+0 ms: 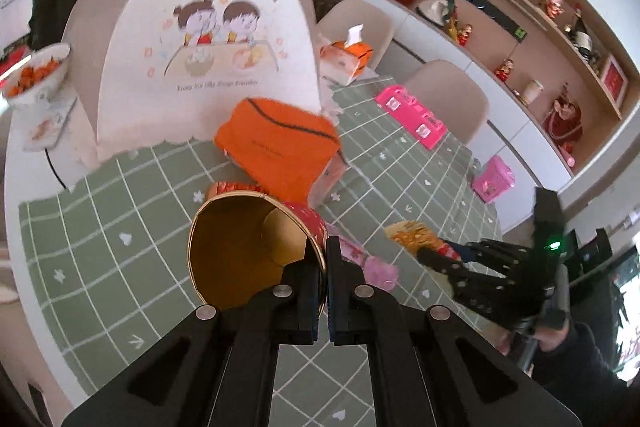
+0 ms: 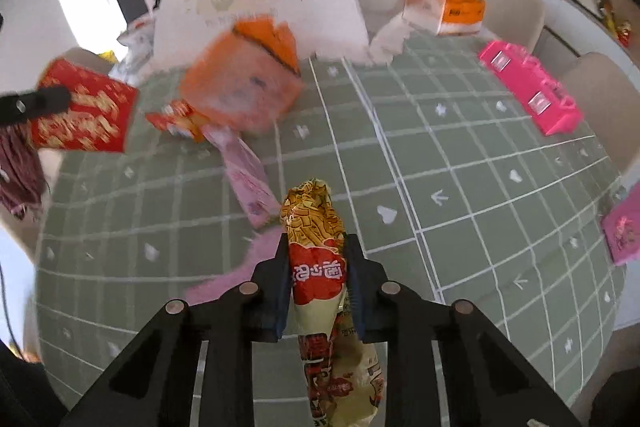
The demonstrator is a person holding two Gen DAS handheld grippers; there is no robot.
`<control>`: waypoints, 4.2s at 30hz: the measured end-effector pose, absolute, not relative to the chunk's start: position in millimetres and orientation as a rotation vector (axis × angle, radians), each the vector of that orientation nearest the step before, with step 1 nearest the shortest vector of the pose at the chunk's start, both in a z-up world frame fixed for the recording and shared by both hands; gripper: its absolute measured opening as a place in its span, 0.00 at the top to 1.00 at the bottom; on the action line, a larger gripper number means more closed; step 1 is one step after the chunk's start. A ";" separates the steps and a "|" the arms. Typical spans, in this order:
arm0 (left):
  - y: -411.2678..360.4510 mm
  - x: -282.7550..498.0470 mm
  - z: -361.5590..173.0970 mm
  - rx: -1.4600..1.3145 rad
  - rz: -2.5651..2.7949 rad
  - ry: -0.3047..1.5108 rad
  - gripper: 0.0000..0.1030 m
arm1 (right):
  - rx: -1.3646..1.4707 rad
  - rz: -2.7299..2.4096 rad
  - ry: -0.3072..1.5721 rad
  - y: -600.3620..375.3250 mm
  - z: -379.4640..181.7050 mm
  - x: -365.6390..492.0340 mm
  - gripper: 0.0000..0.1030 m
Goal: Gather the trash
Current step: 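Carry the red cup with the left tool while the right tool carries the snack bar to the trash bag, then open both tools over the trash bag, dropping the cup and snack bar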
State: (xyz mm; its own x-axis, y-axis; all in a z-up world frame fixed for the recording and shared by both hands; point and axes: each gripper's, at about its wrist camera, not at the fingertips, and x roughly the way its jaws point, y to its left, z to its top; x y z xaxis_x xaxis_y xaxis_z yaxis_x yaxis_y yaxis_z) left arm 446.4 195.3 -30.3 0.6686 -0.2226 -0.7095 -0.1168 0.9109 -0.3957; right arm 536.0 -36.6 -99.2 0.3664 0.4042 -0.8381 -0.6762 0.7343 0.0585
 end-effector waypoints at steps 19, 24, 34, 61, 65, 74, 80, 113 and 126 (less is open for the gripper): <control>107.1 403.3 67.5 -0.207 -0.553 0.658 0.98 | 0.026 0.251 0.656 -101.8 66.4 373.9 0.79; 54.7 383.5 85.5 -0.156 -0.693 0.641 0.98 | 0.032 0.109 0.615 -143.5 83.6 325.1 0.79; -65.9 338.7 94.5 -0.084 -0.870 0.677 0.98 | 0.141 -0.074 0.572 -251.6 89.5 244.0 0.79; -235.0 317.0 -87.9 0.112 -0.896 1.207 0.97 | 0.372 -0.115 0.731 -388.2 -16.6 216.5 0.78; -241.5 310.3 -100.6 0.158 -0.909 1.215 0.97 | 0.369 -0.119 0.757 -391.9 -27.5 223.6 0.78; -199.4 330.9 -71.3 -0.071 -0.952 1.175 0.66 | 0.374 -0.109 0.791 -389.3 -39.3 228.9 0.78; -165.3 348.2 -43.9 -0.140 -0.877 1.116 0.65 | 0.390 -0.066 0.813 -369.9 -51.4 239.6 0.78; -90.5 382.3 -40.9 -0.150 -0.747 1.035 0.64 | 0.280 -0.176 0.983 -321.0 -92.5 265.6 0.52; 7.9 410.4 13.2 -0.262 -0.683 0.864 0.64 | 0.136 -0.163 0.807 -254.7 14.9 285.8 0.60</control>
State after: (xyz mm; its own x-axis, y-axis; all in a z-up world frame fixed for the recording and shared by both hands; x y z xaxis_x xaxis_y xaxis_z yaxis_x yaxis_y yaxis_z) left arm 410.4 7.9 13.2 0.4554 -0.6477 -0.6108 0.4443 0.7599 -0.4745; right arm 285.8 -254.7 14.9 0.6803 -0.0926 -0.7270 0.1963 0.9788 0.0591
